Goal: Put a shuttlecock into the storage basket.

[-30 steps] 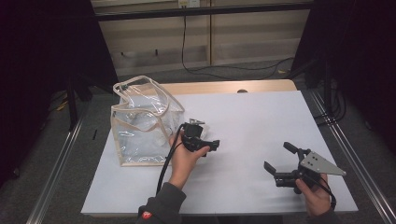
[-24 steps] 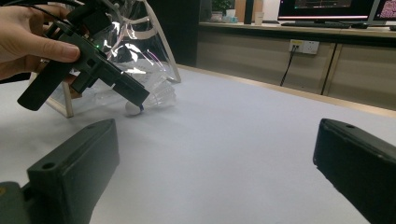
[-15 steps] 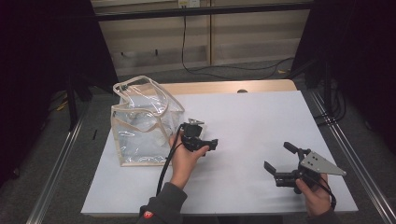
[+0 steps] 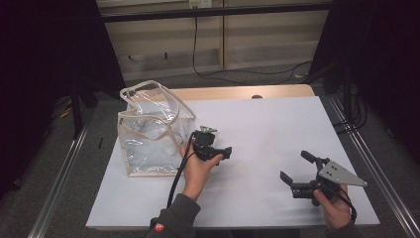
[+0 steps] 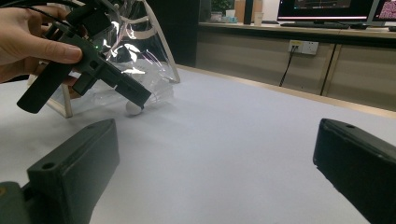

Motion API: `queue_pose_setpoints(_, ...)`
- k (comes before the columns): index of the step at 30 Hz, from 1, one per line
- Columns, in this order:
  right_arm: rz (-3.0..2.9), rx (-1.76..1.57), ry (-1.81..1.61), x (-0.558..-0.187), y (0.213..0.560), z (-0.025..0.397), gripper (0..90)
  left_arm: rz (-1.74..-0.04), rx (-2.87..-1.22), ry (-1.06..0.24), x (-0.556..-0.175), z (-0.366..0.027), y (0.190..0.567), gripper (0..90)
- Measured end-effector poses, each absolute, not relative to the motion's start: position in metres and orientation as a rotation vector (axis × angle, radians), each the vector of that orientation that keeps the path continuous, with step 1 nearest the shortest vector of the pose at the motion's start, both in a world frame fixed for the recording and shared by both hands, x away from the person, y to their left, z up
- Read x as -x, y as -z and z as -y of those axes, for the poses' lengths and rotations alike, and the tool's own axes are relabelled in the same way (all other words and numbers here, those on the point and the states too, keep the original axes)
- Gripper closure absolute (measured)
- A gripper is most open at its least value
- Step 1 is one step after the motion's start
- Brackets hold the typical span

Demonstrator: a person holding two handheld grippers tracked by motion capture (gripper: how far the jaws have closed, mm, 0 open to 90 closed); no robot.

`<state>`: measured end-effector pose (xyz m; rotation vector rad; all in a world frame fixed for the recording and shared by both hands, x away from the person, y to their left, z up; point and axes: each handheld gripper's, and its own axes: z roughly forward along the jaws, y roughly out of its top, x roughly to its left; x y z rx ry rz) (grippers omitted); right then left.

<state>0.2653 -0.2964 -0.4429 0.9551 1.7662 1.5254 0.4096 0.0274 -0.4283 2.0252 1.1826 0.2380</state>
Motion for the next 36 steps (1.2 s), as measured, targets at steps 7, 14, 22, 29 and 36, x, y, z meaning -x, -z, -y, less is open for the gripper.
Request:
queue_pose_setpoints(7,-1.769,-0.954,-1.527,-0.2652,0.4429,0.2952,0.3,-1.19,-2.015,-0.229,-0.4077,-0.0305,0.4258,18.9)
queue_pose_setpoints(14,-1.77,-0.951,-1.524,-0.2656,0.4432,0.2959,0.3,-1.193,-2.014,-0.199,-0.4087,-0.0289,0.4266,21.6)
queue_pose_setpoints(22,-1.77,-0.95,-1.524,-0.2658,0.4431,0.296,0.3,-1.174,-2.011,-0.152,-0.4078,-0.0252,0.4277,22.4)
queue_pose_setpoints(29,-1.766,-0.952,-1.526,-0.2654,0.4429,0.2962,0.3,-1.201,-2.012,-0.181,-0.4044,-0.027,0.4243,22.0)
queue_pose_setpoints(36,-1.766,-0.952,-1.531,-0.2648,0.4424,0.2947,0.3,-1.246,-2.012,-0.23,-0.3989,-0.0336,0.4184,22.6)
